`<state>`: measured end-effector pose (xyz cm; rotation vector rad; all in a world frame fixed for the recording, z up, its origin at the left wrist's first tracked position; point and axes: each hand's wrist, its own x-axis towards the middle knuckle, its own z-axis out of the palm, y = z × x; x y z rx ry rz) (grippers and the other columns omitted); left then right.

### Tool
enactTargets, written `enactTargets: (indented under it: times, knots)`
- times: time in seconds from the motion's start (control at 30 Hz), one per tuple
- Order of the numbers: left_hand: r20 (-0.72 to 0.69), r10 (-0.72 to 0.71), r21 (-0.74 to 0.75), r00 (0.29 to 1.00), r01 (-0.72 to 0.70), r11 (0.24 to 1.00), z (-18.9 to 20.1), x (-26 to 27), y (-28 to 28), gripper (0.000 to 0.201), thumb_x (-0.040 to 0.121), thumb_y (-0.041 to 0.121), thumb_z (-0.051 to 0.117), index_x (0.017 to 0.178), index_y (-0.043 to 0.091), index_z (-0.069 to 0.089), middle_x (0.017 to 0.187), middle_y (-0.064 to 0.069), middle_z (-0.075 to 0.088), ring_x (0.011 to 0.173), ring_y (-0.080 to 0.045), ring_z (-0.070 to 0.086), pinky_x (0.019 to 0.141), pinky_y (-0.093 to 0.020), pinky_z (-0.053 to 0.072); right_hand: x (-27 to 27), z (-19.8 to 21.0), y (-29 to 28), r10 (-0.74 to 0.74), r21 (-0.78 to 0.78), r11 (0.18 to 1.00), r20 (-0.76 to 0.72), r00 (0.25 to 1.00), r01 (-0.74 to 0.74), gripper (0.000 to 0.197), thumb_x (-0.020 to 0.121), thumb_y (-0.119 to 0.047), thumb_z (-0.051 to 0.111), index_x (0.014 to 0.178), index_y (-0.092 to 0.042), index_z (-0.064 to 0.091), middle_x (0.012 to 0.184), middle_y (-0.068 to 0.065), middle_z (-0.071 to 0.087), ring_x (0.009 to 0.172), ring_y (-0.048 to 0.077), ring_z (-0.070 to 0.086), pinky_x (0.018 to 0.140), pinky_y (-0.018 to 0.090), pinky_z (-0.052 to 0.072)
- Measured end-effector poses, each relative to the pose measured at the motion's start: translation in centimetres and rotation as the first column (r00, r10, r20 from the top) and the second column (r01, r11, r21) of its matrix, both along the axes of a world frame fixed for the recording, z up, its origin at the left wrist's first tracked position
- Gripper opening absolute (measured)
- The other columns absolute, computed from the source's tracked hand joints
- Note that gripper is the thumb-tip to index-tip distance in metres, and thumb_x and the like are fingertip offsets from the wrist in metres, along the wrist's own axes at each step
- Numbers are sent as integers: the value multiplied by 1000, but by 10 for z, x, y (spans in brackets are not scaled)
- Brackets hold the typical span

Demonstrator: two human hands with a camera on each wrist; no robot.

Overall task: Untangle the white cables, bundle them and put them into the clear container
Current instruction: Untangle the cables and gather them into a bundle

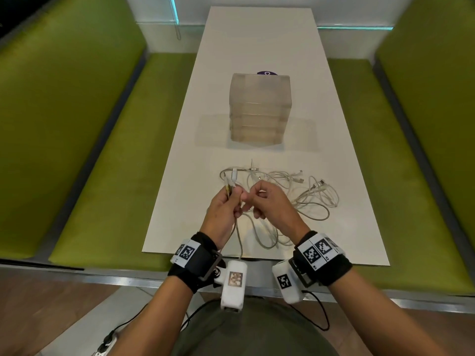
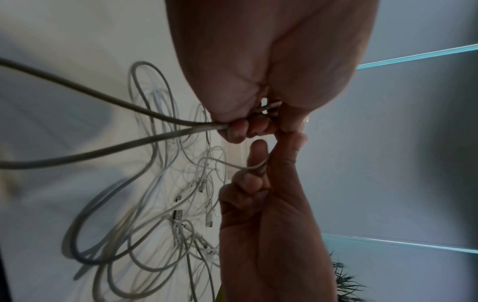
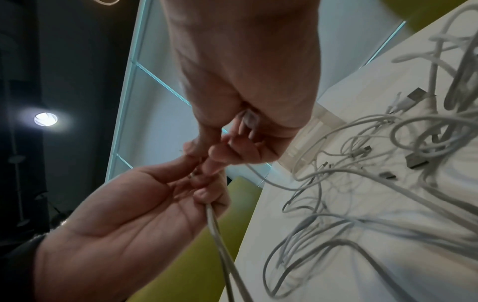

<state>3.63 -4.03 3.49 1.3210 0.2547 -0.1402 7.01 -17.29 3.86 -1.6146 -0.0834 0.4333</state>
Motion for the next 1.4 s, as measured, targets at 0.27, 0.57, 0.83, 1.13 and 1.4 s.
enactTargets:
  times: [0.27,0.57,0.83,1.13,1.4]
  knots:
    - [42,233,-437,971,-192,879,31,12,28,27,103,23,31,84,13,48,58,0,59,87,-22,68,88,-37,55,8,-29,-19,344,-466,832,7,939,-301,27,97,-30,50,77,-15,60,74,-4,62,55,11,56,56,20,40]
    - [38,209,-36,977,-207,978,29,13,47,22,102,25,40,87,14,52,55,9,31,49,-8,29,51,-21,31,28,-6,-32,155,-265,957,110,982,-121,30,98,-20,49,81,-2,66,60,-1,53,53,10,44,52,18,37]
    - [44,-96,116,994,90,989,15,3,7,37,84,40,60,100,7,61,68,4,55,51,-5,37,49,-18,32,18,25,-14,324,-105,945,164,932,-310,31,98,-20,50,80,1,63,55,2,42,48,7,36,49,16,32]
    - [129,148,270,981,-178,946,32,3,38,20,94,14,56,74,16,54,57,11,50,47,-3,34,49,-19,34,41,0,-39,402,-570,778,126,907,-266,25,97,-24,50,77,-17,61,68,-8,57,53,-6,50,57,16,40]
    - [68,280,200,957,-288,936,23,-3,75,25,96,26,52,75,13,51,47,10,30,45,-8,26,53,-24,31,49,-15,-55,217,-488,865,156,964,-116,20,97,-17,50,88,-15,68,91,-3,66,56,-3,54,58,9,41]
